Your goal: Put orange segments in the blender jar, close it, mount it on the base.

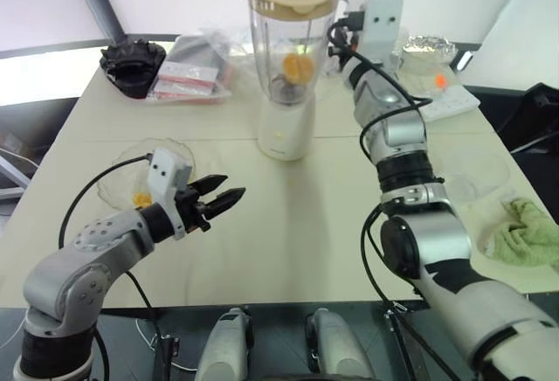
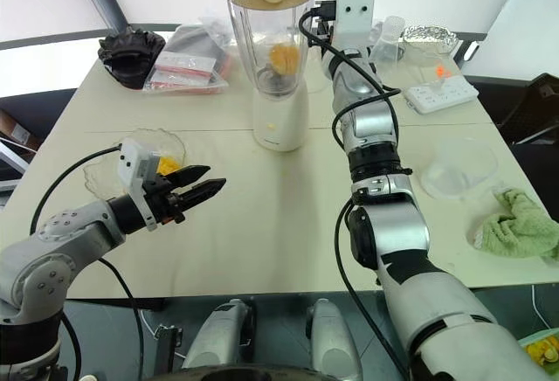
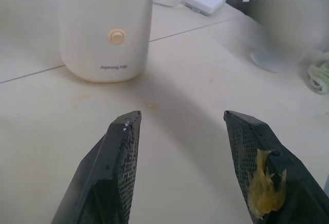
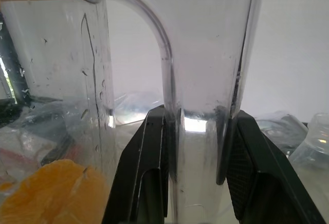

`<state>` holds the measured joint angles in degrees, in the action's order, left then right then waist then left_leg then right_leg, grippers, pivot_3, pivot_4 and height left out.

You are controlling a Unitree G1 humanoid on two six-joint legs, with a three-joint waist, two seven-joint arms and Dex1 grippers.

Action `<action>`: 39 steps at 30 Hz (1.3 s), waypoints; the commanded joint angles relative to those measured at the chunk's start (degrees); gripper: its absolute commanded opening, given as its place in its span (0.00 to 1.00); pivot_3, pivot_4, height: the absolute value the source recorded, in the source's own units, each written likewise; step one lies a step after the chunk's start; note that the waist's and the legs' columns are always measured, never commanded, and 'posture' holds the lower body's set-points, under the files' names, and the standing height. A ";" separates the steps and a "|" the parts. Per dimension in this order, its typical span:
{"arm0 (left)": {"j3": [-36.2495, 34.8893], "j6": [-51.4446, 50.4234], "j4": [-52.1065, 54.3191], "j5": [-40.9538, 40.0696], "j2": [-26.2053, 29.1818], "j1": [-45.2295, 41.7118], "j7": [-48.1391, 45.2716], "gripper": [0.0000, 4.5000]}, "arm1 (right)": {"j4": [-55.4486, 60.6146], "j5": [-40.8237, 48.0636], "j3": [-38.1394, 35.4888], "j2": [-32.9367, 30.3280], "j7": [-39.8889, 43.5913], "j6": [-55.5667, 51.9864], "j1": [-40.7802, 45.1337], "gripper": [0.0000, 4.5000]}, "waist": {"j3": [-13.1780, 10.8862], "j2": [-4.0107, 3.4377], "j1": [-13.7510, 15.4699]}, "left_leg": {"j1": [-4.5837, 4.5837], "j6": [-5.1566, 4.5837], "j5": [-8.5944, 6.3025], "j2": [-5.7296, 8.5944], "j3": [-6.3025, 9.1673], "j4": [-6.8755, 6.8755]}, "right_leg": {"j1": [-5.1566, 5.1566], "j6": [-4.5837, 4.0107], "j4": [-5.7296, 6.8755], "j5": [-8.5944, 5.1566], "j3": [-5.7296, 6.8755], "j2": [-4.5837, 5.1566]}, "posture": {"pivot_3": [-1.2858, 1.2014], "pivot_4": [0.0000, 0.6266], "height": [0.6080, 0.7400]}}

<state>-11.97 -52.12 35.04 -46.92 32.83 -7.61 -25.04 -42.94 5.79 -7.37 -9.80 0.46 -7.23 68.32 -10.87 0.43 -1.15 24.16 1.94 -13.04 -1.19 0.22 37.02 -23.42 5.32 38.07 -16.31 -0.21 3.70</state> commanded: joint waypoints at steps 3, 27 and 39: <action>0.18 1.27 2.56 -0.40 -0.47 0.35 0.76 0.59 | -8.90 -1.16 -0.75 -2.30 -0.08 5.94 5.36 0.19 | 0.00 0.00 0.09 | 0.01 0.00 0.00 -0.02 -0.02 0.00 | 0.00 0.00 -0.02 0.00 0.00 0.00 | 0.52 0.24 1.00; 0.97 1.30 2.47 -0.55 -0.45 0.00 1.28 0.59 | -11.61 -0.46 -1.11 -0.53 0.56 7.68 6.22 0.19 | 0.00 0.00 -0.04 | 0.01 0.00 0.00 -0.30 -0.05 -0.02 | -0.03 -0.05 -0.03 0.02 -0.01 -0.10 | 0.52 0.24 1.00; 0.94 1.18 3.31 -0.77 -0.57 0.68 2.00 0.59 | -13.99 -0.81 -1.33 -1.10 0.85 8.23 6.08 0.19 | -0.01 -0.02 0.02 | 0.16 0.00 0.00 -0.30 -0.07 -0.05 | -0.15 -0.05 -0.06 0.03 0.00 -0.09 | 0.52 0.24 1.00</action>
<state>-10.40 -51.97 36.14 -46.94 32.27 -6.99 -23.26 -57.53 5.26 -8.49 -10.32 1.11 0.03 72.78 -10.89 0.41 -1.12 24.31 1.95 -13.04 -1.49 0.15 36.98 -23.56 5.26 38.01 -16.28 -0.21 3.60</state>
